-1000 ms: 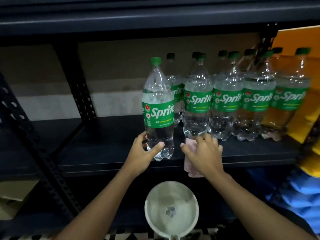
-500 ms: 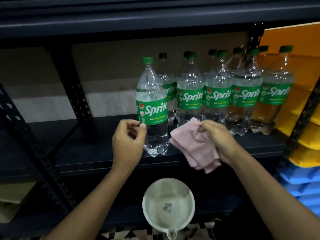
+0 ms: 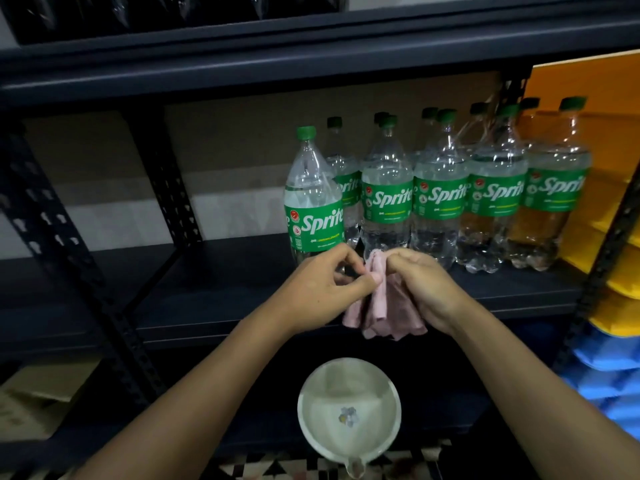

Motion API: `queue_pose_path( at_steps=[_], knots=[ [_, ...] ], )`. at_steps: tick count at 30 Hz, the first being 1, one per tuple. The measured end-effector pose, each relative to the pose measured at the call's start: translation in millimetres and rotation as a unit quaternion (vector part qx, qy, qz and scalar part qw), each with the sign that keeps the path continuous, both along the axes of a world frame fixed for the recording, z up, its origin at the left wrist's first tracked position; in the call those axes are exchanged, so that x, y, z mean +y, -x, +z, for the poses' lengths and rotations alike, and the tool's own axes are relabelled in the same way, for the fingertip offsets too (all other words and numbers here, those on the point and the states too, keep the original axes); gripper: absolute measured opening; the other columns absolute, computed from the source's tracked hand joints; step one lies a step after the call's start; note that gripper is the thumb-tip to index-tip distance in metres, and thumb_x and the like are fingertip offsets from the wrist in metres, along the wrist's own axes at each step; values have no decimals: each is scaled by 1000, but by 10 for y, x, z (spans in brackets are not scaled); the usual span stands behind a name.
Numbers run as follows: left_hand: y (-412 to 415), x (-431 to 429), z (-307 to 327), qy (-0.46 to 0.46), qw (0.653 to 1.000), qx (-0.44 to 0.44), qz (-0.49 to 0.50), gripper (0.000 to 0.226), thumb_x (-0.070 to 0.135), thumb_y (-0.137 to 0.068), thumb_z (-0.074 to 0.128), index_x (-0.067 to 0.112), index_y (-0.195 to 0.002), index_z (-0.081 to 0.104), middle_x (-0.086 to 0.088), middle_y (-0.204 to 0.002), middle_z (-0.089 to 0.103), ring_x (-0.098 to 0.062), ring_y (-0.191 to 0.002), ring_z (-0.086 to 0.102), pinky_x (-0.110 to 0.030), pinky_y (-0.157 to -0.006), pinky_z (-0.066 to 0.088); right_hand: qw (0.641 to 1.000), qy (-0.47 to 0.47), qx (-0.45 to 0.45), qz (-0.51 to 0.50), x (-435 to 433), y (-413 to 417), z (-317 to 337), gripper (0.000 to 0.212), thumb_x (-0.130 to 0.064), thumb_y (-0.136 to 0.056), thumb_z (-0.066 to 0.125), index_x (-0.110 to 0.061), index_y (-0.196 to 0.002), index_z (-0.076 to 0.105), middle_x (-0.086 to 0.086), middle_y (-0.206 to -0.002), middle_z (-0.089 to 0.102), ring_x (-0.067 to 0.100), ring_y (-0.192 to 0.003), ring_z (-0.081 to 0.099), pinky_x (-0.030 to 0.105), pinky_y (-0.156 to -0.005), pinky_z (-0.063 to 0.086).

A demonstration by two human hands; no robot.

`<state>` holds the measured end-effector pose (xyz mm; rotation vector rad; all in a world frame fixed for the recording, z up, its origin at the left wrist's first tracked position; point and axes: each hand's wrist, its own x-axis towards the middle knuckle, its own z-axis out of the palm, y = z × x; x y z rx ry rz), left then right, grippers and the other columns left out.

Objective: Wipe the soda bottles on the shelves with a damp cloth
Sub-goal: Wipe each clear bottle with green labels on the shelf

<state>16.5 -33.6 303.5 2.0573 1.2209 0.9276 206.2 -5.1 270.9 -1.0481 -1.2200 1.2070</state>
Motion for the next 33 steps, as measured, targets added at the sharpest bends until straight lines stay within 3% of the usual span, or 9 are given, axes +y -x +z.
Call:
queue_pose_path(
  at_steps=[3,7,9,12,15,18,22,26,33],
  knots=[
    [17,-8,-58,-14,999,46,8,20,43,-92,79,27,-91,68,15,-77,75,0,-62,62,-23,-67,50,999,-11,-45,-15,12,18,-8,19,-4,-90,58,-7,-84,76,19,-91,75,25,-83,67,39,-81,53],
    [30,11,-143,-15,996,81,16,39,65,-83,73,26,-83,67,11,-76,74,-9,-71,71,-33,-71,58,996,-15,-71,-60,29,39,-16,20,-4,-90,58,-7,-81,76,11,-85,76,22,-79,67,39,-78,55],
    [24,52,-198,-23,991,132,27,39,58,-89,71,25,-72,60,12,-63,63,-5,-60,58,-24,-58,47,995,-16,-75,-65,43,32,-31,18,-5,-91,59,-6,-84,76,11,-87,77,21,-81,68,40,-81,56],
    [46,143,-200,-40,978,194,60,45,30,-100,65,20,-62,44,5,-57,47,-12,-55,45,-21,-48,28,990,-34,-117,-67,-8,2,-5,17,-4,-93,59,-9,-88,75,3,-84,75,14,-80,66,26,-74,54],
    [107,214,-14,-54,967,243,55,42,18,-98,62,19,-61,42,3,-60,48,-9,-54,44,-26,-50,30,976,-113,-183,-16,-136,-66,135,21,-6,-95,65,-23,-105,71,-3,-105,68,-2,-83,63,9,-69,47],
    [138,258,284,-69,949,308,22,35,14,-94,60,19,-60,50,1,-60,54,-10,-54,47,-31,-52,32,938,-201,-276,63,-198,-93,309,35,-12,-92,70,-41,-112,67,-9,-123,56,-6,-102,60,7,-82,45],
    [175,291,542,-79,925,372,7,29,19,-97,63,13,-68,59,-9,-66,59,-19,-58,47,-32,-51,32,889,-224,-386,99,-154,27,396,28,-20,-89,76,-37,-110,68,-5,-116,59,3,-99,61,9,-79,43],
    [276,231,601,-93,906,413,0,25,24,-95,67,12,-73,63,-14,-73,64,-20,-60,47,-36,-55,35,878,-250,-396,97,-111,119,439,20,-27,-86,79,-35,-100,67,-5,-106,68,2,-93,62,21,-79,47],
    [487,170,551,-84,914,396,-6,21,29,-87,66,10,-85,75,-10,-87,73,-29,-81,65,-46,-73,54,835,-222,-491,110,-140,158,474,24,-40,-89,76,-32,-73,60,-12,-72,61,0,-67,53,21,-62,39]
  ],
)
